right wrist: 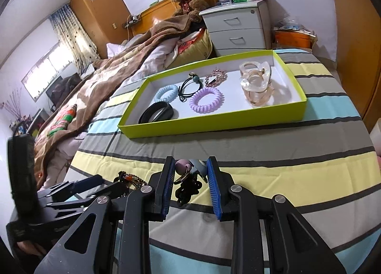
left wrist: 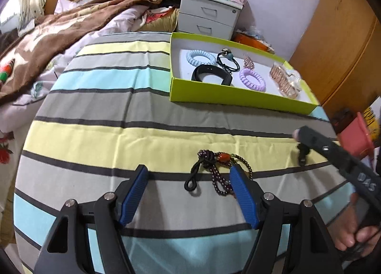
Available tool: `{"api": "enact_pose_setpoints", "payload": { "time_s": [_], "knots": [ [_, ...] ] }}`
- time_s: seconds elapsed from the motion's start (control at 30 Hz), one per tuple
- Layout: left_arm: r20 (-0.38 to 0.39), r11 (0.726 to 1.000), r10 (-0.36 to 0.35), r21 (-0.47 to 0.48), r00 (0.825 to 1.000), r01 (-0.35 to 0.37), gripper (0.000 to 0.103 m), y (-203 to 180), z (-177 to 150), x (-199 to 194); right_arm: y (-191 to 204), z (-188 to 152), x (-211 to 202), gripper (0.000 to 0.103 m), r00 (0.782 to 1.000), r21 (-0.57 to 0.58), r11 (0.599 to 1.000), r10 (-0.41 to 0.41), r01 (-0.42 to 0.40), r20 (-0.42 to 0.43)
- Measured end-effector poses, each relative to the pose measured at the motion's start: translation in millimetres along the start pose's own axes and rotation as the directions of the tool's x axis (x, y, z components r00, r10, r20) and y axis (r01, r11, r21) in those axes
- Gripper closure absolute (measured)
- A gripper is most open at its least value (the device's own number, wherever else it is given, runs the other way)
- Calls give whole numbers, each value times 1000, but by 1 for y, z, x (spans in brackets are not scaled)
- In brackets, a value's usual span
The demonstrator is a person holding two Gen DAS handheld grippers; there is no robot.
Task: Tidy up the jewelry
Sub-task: 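Grasp the pink-ball hair clip with the right gripper while the left grasps the beaded bracelet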
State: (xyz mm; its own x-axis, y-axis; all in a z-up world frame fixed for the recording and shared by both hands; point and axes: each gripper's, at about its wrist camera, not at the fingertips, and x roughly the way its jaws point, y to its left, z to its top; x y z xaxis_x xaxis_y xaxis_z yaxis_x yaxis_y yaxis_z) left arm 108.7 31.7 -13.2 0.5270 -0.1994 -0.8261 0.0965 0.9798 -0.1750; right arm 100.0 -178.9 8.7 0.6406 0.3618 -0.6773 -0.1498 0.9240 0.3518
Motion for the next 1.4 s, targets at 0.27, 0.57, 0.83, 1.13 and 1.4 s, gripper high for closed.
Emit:
{"api": "enact_pose_setpoints", "payload": {
  "time_s": [0.27, 0.57, 0.83, 1.13, 1.4],
  "knots": [
    [-1, 992, 97, 78, 995, -97, 30, -17, 1, 6, -4, 1, -4, 74, 1000, 10, 1000, 18, -19, 16],
    [15, 980, 154, 125, 988, -155, 37, -22, 3, 10, -9, 0, -9, 74, 999, 18, 1000, 25, -26, 29],
    [8, 979, 140, 147, 990, -140, 73, -27, 5, 8, -13, 1, -11, 74, 999, 28, 999, 32, -33, 36],
    [15, 982, 141, 124, 990, -142, 73, -28, 25, 22, -14, 0, -11, 74, 999, 30, 999, 36, -37, 35],
    [41, 983, 131, 127, 990, -136, 89, -33, 25, 24, -15, -1, -11, 74, 999, 35, 999, 35, -37, 31]
  ]
}}
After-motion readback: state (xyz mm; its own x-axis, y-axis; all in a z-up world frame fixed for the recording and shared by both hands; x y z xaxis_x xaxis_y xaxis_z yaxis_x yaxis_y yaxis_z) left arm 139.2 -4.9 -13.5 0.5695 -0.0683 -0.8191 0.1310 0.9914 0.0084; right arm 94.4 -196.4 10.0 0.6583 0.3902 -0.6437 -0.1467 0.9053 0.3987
